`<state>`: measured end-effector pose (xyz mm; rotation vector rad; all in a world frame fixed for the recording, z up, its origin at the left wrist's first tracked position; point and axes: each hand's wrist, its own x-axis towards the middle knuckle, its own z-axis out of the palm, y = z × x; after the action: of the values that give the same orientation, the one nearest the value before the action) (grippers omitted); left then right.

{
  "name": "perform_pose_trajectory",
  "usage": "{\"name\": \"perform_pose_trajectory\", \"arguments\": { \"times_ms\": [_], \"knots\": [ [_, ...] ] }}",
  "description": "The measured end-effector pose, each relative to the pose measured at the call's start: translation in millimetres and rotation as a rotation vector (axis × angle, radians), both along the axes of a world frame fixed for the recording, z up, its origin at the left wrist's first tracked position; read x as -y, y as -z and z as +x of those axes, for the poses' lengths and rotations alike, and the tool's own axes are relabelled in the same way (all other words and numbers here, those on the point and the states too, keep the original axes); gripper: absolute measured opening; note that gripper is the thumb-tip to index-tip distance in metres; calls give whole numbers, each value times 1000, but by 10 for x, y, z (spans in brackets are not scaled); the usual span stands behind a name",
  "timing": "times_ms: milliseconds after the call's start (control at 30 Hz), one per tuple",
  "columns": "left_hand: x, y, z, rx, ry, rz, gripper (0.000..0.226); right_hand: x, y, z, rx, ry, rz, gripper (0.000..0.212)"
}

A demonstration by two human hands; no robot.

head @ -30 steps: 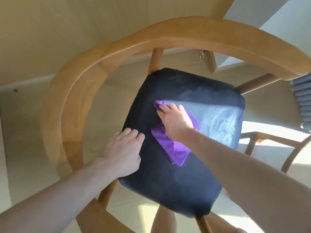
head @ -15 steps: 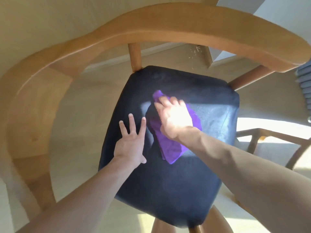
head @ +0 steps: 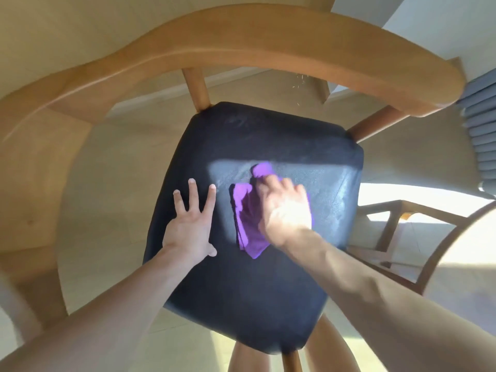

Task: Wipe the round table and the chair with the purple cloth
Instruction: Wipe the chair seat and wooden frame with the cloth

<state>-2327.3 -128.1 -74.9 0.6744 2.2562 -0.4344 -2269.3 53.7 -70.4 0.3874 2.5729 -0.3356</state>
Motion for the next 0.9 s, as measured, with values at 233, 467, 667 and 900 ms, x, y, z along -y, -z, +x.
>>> {"name": "perform_pose_trajectory", "arguments": {
  "times_ms": [233, 467, 667, 900],
  "knots": [
    [-8, -4, 1, 5, -17, 28, 148, -166, 104, 218, -48, -248, -152, 59],
    [-8, -8, 6, -2, -25, 15, 149, -179, 142, 196, -20, 398, 35, 79],
    [17, -29, -2, -9, -30, 22, 148, 219, 91, 606, 41, -433, -303, 54],
    [37, 10, 6, -28, -45, 38, 149, -776, 256, 366, -237, 293, -159, 67]
  ]
}}
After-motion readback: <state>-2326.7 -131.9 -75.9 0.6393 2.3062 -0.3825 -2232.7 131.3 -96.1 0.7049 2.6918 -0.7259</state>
